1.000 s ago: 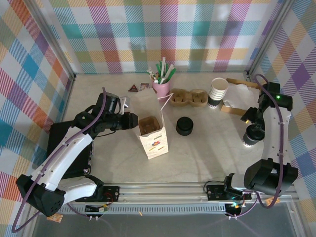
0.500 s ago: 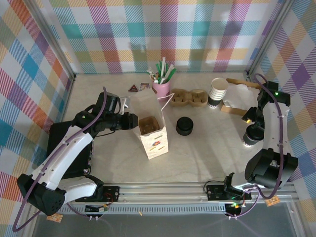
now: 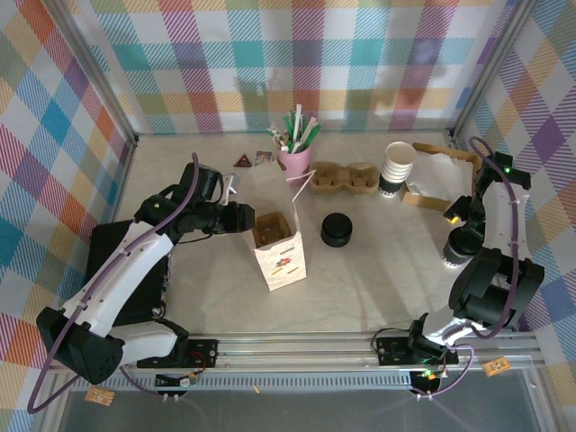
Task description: Pack the takeout coffee
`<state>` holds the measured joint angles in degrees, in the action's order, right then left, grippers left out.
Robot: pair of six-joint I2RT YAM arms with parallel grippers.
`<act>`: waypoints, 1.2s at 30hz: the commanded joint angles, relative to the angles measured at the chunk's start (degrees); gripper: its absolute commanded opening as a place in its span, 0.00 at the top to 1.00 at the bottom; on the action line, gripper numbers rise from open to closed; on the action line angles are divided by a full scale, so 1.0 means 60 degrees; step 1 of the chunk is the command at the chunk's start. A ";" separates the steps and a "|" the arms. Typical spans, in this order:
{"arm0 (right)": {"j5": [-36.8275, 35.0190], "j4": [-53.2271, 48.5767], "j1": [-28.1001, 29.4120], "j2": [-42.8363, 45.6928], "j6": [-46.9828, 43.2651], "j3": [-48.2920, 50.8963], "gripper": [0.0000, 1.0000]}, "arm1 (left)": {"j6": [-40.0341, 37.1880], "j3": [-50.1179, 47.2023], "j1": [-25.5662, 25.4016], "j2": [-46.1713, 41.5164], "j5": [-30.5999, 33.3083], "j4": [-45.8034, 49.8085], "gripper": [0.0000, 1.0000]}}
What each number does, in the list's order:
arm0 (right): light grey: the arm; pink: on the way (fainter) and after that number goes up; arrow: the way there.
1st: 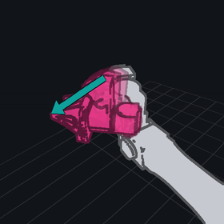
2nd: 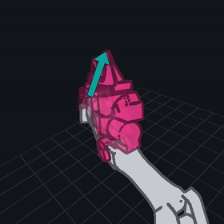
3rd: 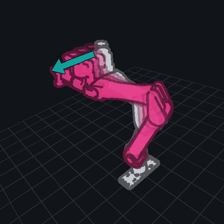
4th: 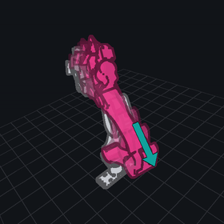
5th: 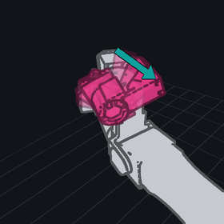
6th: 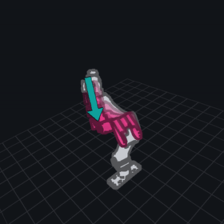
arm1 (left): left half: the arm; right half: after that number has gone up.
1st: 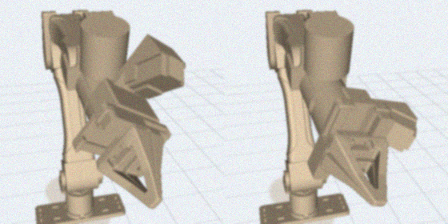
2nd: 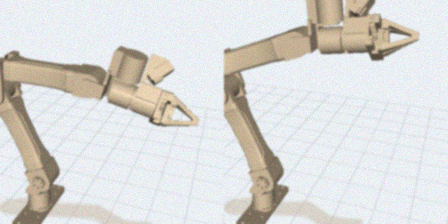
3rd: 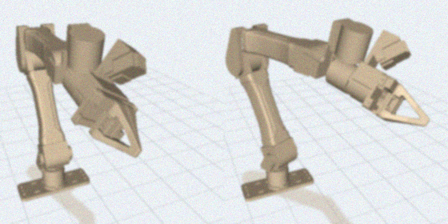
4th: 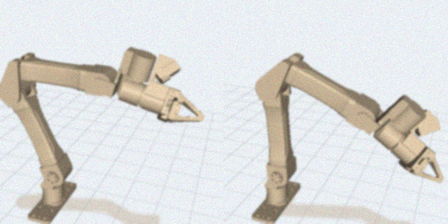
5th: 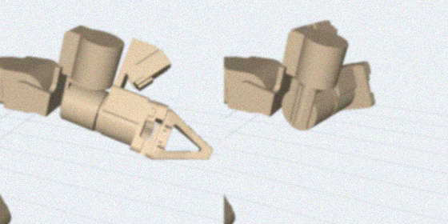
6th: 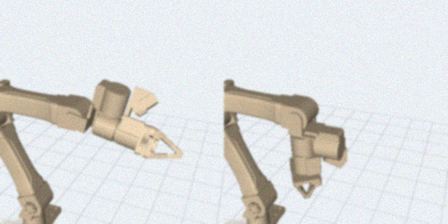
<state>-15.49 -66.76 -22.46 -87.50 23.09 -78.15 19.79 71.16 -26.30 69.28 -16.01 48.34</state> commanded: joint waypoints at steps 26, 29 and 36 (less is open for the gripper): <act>0.0340 0.0783 -0.0315 -0.0650 -0.0197 0.0376 0.11 | 0.0080 0.0404 0.0078 0.0026 -0.0042 0.0396 0.57; 0.0288 0.0785 -0.0326 -0.0680 -0.0197 0.0440 0.09 | 0.0092 0.0383 0.0089 -0.0026 -0.0032 0.0382 0.57; 0.0335 0.0701 -0.0326 -0.0397 -0.0214 0.0559 0.07 | 0.0104 0.0336 0.0078 -0.0035 -0.0056 0.0384 0.57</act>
<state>-14.72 -62.50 -24.05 -90.59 22.00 -76.47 19.94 72.20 -26.30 69.80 -15.97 49.43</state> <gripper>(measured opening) 0.925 0.427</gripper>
